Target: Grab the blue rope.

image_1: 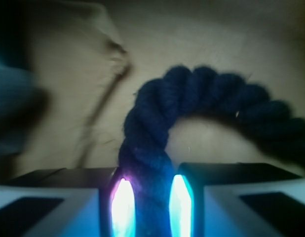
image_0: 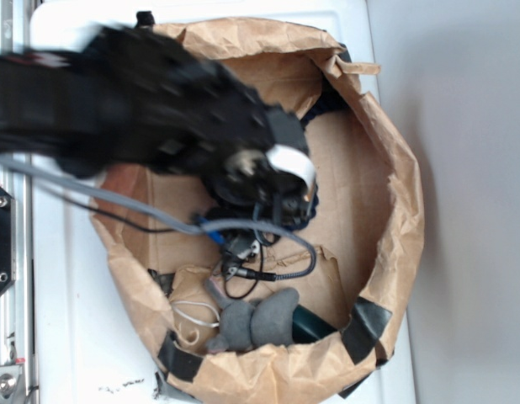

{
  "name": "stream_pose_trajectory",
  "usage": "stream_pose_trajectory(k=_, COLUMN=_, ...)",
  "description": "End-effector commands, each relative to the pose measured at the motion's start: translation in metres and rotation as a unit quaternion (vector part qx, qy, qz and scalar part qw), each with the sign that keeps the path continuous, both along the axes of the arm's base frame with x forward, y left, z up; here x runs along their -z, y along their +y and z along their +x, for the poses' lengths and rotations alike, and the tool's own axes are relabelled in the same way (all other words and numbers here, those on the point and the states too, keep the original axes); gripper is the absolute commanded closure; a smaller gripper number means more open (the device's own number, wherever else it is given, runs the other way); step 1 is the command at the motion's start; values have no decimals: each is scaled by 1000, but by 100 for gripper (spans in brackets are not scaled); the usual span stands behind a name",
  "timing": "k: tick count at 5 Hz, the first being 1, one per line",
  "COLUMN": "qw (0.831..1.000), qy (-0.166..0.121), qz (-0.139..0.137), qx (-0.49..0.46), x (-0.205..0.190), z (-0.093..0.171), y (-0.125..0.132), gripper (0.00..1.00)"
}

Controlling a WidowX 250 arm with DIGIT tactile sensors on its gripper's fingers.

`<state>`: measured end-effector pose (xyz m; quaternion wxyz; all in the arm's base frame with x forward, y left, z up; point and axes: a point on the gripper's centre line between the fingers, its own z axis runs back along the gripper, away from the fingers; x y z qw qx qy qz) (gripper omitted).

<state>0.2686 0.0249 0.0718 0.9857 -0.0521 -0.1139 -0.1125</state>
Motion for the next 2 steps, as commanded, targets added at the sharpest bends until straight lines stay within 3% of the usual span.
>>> stream_pose_trajectory(k=1, qw=994, qy=1, qz=-6, qx=-110, x=-111, z=-22, y=10, gripper=100)
stream_pose_trajectory(k=2, qw=991, qy=-15, qz=31, qx=-133, x=-131, z=-25, y=7, gripper=100)
